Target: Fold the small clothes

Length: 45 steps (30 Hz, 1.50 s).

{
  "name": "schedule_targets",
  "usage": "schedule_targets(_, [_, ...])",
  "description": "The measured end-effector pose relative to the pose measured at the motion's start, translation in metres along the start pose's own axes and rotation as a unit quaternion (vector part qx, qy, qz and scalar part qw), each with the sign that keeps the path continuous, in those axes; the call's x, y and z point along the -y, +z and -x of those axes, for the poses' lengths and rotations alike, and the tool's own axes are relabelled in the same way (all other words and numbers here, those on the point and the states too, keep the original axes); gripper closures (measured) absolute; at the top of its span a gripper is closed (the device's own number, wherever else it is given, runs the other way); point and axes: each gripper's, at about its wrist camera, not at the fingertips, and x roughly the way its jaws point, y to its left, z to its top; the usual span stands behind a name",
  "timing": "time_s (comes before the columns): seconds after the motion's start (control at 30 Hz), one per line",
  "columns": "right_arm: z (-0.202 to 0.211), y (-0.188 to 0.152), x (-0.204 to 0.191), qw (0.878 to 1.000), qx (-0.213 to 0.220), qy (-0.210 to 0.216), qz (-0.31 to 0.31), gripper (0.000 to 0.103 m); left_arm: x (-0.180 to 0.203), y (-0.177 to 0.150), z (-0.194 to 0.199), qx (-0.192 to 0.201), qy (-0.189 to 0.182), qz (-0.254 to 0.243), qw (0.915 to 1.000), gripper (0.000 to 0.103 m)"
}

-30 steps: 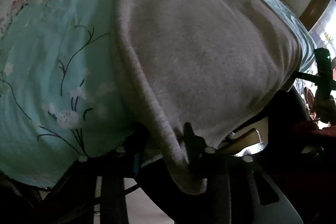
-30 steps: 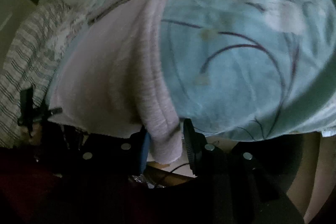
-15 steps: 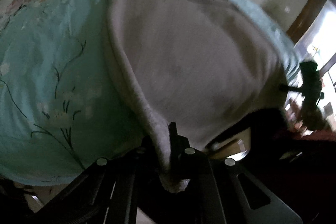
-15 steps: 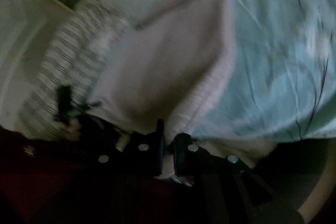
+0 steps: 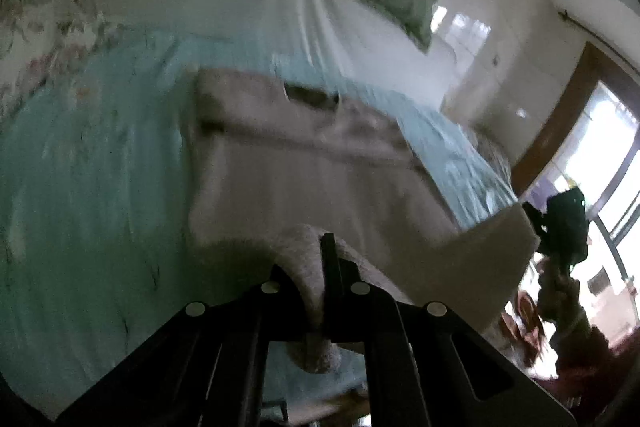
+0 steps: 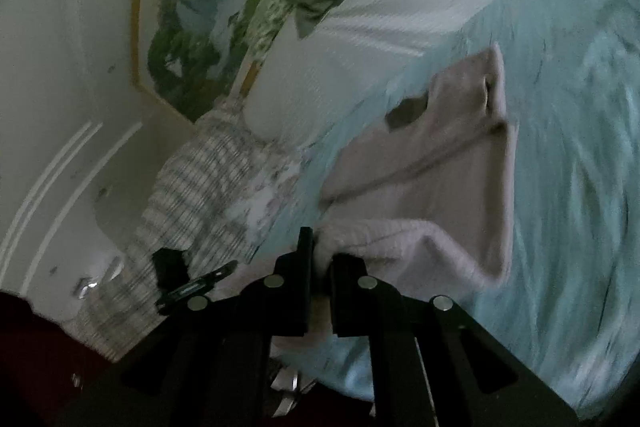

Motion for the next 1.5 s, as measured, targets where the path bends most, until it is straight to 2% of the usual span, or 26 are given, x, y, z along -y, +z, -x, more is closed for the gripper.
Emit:
schedule_targets(0.13, [-0.024, 0.05, 0.015, 0.999, 0.021, -0.04, 0.0, 0.095, -0.007, 0.046, -0.025, 0.026, 0.013, 0.007, 0.9996, 0.099])
schedule_targets(0.3, [-0.05, 0.107, 0.041, 0.996, 0.036, -0.087, -0.007, 0.095, -0.016, 0.098, -0.066, 0.041, 0.054, 0.002, 0.9977, 0.099])
schedule_targets(0.43, [-0.082, 0.145, 0.065, 0.992, 0.038, -0.123, -0.013, 0.095, -0.036, 0.144, -0.113, 0.041, 0.087, 0.008, 0.9953, 0.099])
schedule_targets(0.53, [-0.102, 0.165, 0.084, 0.989, 0.037, -0.144, -0.023, 0.095, -0.051, 0.174, -0.149, 0.032, 0.104, 0.01, 0.994, 0.099])
schedule_targets(0.63, [-0.125, 0.181, 0.109, 0.982, 0.03, -0.183, -0.035, 0.095, -0.067, 0.198, -0.188, 0.017, 0.124, 0.008, 0.9921, 0.099])
schedule_targets(0.73, [-0.148, 0.188, 0.129, 0.975, 0.009, -0.216, -0.043, 0.095, -0.085, 0.21, -0.228, -0.008, 0.139, 0.013, 0.9902, 0.099])
schedule_targets(0.87, [-0.177, 0.187, 0.157, 0.961, -0.027, -0.272, -0.05, 0.095, -0.107, 0.217, -0.283, -0.047, 0.17, 0.015, 0.9843, 0.099])
schedule_targets(0.97, [-0.178, 0.187, 0.169, 0.958, -0.032, -0.276, -0.077, 0.093, -0.121, 0.21, -0.312, -0.085, 0.184, 0.026, 0.9789, 0.095])
schedule_targets(1.0, [-0.172, 0.186, 0.168, 0.96, -0.026, -0.267, -0.085, 0.085, -0.122, 0.207, -0.313, -0.089, 0.185, 0.026, 0.9785, 0.095])
schedule_targets(1.03, [-0.165, 0.186, 0.165, 0.961, -0.017, -0.263, -0.086, 0.078, -0.122, 0.203, -0.311, -0.088, 0.182, 0.024, 0.979, 0.093])
schedule_targets(1.07, [-0.154, 0.186, 0.156, 0.962, -0.005, -0.261, -0.079, 0.063, -0.121, 0.199, -0.305, -0.086, 0.176, 0.022, 0.9803, 0.089])
schedule_targets(1.1, [-0.147, 0.186, 0.149, 0.962, 0.005, -0.264, -0.071, 0.052, -0.118, 0.196, -0.299, -0.085, 0.173, 0.021, 0.981, 0.072])
schedule_targets(1.13, [-0.138, 0.184, 0.139, 0.961, 0.018, -0.271, -0.059, 0.051, -0.114, 0.191, -0.289, -0.081, 0.171, 0.017, 0.9817, 0.052])
schedule_targets(1.2, [-0.124, 0.177, 0.114, 0.961, 0.032, -0.274, -0.023, 0.051, -0.1, 0.18, -0.269, -0.072, 0.166, 0.002, 0.9834, 0.045])
schedule_targets(1.27, [-0.133, 0.163, 0.09, 0.969, -0.001, -0.246, 0.023, 0.051, -0.084, 0.166, -0.254, -0.074, 0.148, -0.014, 0.9862, 0.045])
schedule_targets(1.33, [-0.16, 0.148, 0.077, 0.97, -0.067, -0.228, 0.058, 0.052, -0.065, 0.149, -0.249, -0.082, 0.12, -0.034, 0.9889, 0.045])
schedule_targets(1.37, [-0.184, 0.138, 0.071, 0.967, -0.116, -0.213, 0.08, 0.053, -0.053, 0.139, -0.253, -0.093, 0.108, -0.047, 0.9886, 0.045])
schedule_targets(1.43, [-0.216, 0.126, 0.068, 0.959, -0.178, -0.194, 0.107, 0.053, -0.04, 0.129, -0.266, -0.118, 0.093, -0.068, 0.9863, 0.045])
schedule_targets(1.47, [-0.236, 0.121, 0.071, 0.95, -0.211, -0.197, 0.121, 0.053, -0.035, 0.126, -0.275, -0.127, 0.097, -0.08, 0.9839, 0.045])
schedule_targets(1.5, [-0.247, 0.121, 0.074, 0.944, -0.224, -0.206, 0.127, 0.053, -0.032, 0.125, -0.281, -0.133, 0.105, -0.09, 0.9813, 0.045])
